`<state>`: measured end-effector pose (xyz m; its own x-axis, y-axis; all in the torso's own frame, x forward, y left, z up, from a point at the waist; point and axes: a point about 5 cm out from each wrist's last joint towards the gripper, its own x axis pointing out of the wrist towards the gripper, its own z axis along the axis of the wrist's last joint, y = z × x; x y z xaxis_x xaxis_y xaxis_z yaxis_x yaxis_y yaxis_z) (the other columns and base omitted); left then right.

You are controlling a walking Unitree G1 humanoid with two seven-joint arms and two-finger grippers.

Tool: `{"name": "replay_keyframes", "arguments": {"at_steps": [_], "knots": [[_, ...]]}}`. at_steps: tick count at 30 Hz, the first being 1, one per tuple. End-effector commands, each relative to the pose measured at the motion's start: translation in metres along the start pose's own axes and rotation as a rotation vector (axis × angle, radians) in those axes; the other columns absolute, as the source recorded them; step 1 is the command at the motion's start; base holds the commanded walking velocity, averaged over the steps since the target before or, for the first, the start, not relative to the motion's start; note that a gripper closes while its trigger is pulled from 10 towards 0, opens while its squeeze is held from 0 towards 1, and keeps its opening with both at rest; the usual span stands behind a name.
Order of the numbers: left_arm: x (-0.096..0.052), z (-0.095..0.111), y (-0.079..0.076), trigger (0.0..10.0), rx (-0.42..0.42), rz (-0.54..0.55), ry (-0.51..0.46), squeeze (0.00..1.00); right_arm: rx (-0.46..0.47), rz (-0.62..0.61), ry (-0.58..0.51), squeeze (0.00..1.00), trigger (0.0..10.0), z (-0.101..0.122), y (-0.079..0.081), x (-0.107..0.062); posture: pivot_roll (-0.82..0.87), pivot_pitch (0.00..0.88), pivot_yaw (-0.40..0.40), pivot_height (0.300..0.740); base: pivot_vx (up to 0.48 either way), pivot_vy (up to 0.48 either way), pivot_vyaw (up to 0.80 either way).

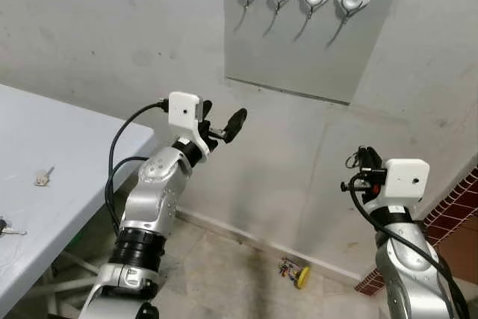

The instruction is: Hang keys on a hook

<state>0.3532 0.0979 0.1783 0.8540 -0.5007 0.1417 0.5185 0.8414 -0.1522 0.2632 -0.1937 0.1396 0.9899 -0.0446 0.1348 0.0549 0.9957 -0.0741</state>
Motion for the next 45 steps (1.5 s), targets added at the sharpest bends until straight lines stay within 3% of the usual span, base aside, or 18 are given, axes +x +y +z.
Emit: {"name": "replay_keyframes", "arguments": {"at_steps": [1, 17, 30, 37, 43, 45], "knots": [[0.001, 0.005, 0.002, 10.0, -0.011, 0.0, -0.015, 0.0, 0.004, 0.005, -0.024, 0.0, 10.0, 0.006, 0.002, 0.001, -0.07, 0.031, 0.018, 0.74, 0.435, 0.0, 0.0], [0.002, 0.004, 0.001, 10.0, -0.001, 0.017, -0.019, 0.0, 0.005, 0.012, -0.019, 0.0, 10.0, 0.006, 0.001, -0.001, -0.08, 0.044, 0.015, 0.74, 0.415, 0.0, 0.0], [0.003, 0.008, -0.003, 10.0, 0.018, 0.011, -0.056, 0.0, -0.007, -0.011, 0.01, 0.0, 10.0, 0.003, -0.001, -0.002, -0.08, 0.05, 0.016, 0.74, 0.0, 0.0, 0.0], [0.005, 0.011, -0.004, 10.0, 0.026, 0.005, -0.065, 0.0, 0.01, -0.096, 0.068, 0.0, 10.0, -0.002, -0.005, -0.002, -0.09, 0.052, 0.019, 0.74, 0.0, 0.0, 0.0], [0.007, 0.011, -0.01, 10.0, 0.041, -0.047, -0.059, 0.0, 0.014, -0.086, 0.069, 0.0, 10.0, 0.0, -0.004, -0.001, -0.1, 0.047, 0.023, 0.74, 0.0, 0.0, 0.0], [0.008, 0.013, -0.016, 10.0, 0.085, -0.093, -0.066, 0.0, 0.022, -0.067, 0.065, 0.0, 10.0, 0.002, -0.001, 0.0, -0.1, 0.047, 0.023, 0.74, 0.0, 0.0, 0.0]]}}
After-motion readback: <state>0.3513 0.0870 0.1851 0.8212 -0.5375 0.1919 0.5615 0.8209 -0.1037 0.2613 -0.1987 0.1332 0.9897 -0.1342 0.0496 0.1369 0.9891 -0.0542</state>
